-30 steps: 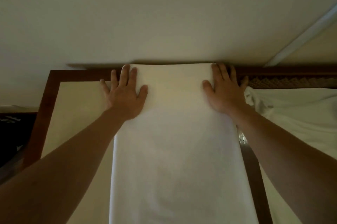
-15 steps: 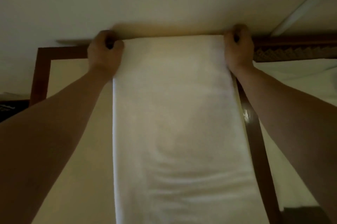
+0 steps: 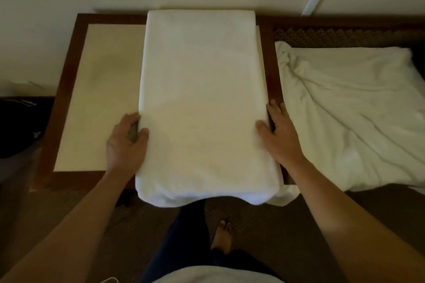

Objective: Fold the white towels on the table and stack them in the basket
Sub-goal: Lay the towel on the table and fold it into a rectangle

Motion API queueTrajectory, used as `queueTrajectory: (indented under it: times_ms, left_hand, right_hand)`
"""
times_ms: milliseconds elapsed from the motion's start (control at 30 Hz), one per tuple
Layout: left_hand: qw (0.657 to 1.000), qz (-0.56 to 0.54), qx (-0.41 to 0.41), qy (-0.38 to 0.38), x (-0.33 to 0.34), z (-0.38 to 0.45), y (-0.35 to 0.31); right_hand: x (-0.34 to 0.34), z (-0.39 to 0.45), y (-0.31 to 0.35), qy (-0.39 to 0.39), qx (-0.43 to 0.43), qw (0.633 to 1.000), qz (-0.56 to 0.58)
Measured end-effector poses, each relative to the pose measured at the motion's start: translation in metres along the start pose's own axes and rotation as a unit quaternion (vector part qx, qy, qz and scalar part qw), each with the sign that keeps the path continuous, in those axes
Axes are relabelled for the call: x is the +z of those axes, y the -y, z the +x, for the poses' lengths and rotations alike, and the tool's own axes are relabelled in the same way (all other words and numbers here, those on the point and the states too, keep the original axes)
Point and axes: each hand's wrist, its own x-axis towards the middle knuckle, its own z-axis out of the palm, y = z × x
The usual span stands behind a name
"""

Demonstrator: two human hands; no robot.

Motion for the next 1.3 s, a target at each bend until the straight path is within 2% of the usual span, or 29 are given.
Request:
queueTrajectory:
  times_ms: [167, 200, 267, 333, 367, 433, 533, 633, 800, 933, 1000, 1167, 1233, 1300]
  left_hand:
    - [0.999, -0.012, -0.03, 0.014, -0.006, -0.102, 0.016]
    - [1.0, -0.003, -0.026, 0.012, -0.006, -0.118, 0.017]
    - [0.999, 0.016, -0.029, -0.029, -0.004, -0.144, 0.017]
    - [0.992, -0.014, -0.079, -0.098, 0.001, -0.162, 0.018]
    - [0.983, -0.057, -0.122, -0.126, 0.004, -0.168, 0.021]
    - [0.952, -0.158, -0.219, -0.143, 0.009, -0.171, 0.025]
    - [0.909, -0.283, -0.295, -0.078, 0.011, -0.16, 0.036]
    - [0.906, -0.316, -0.281, 0.003, 0.008, -0.148, 0.044]
    - [0.873, -0.393, -0.273, 0.1, -0.004, -0.146, 0.04]
    - [0.88, -0.369, -0.273, 0.124, -0.007, -0.146, 0.041]
    - [0.896, -0.336, -0.265, 0.118, -0.006, -0.144, 0.045]
    - [0.958, -0.178, -0.216, 0.055, -0.003, -0.14, 0.048]
    - [0.966, -0.139, -0.216, 0.04, 0.0, -0.139, 0.045]
    - [0.963, -0.144, -0.225, 0.027, 0.006, -0.14, 0.041]
  right_hand:
    - [-0.002, -0.096, -0.029, 0.03, 0.046, 0.998, -0.021]
    - [-0.002, -0.114, -0.032, 0.019, 0.059, 0.997, -0.035]
    - [0.001, -0.146, -0.034, -0.066, 0.059, 0.995, -0.039]
    - [0.007, -0.174, -0.033, -0.161, 0.072, 0.984, -0.033]
    - [0.011, -0.184, -0.034, -0.181, 0.084, 0.979, -0.031]
    - [0.017, -0.192, -0.036, -0.162, 0.092, 0.982, 0.006]
    - [0.02, -0.19, -0.033, -0.115, 0.102, 0.98, 0.127]
    - [0.019, -0.181, -0.022, -0.116, 0.161, 0.957, 0.211]
    - [0.025, -0.178, -0.023, -0.09, 0.213, 0.933, 0.275]
    - [0.023, -0.178, -0.024, -0.095, 0.211, 0.925, 0.301]
    - [0.02, -0.177, -0.022, -0.094, 0.205, 0.927, 0.299]
    - [0.006, -0.181, -0.025, -0.118, 0.154, 0.944, 0.266]
    - [0.007, -0.181, -0.027, -0.121, 0.154, 0.954, 0.229]
    - [0.012, -0.178, -0.029, -0.111, 0.173, 0.959, 0.194]
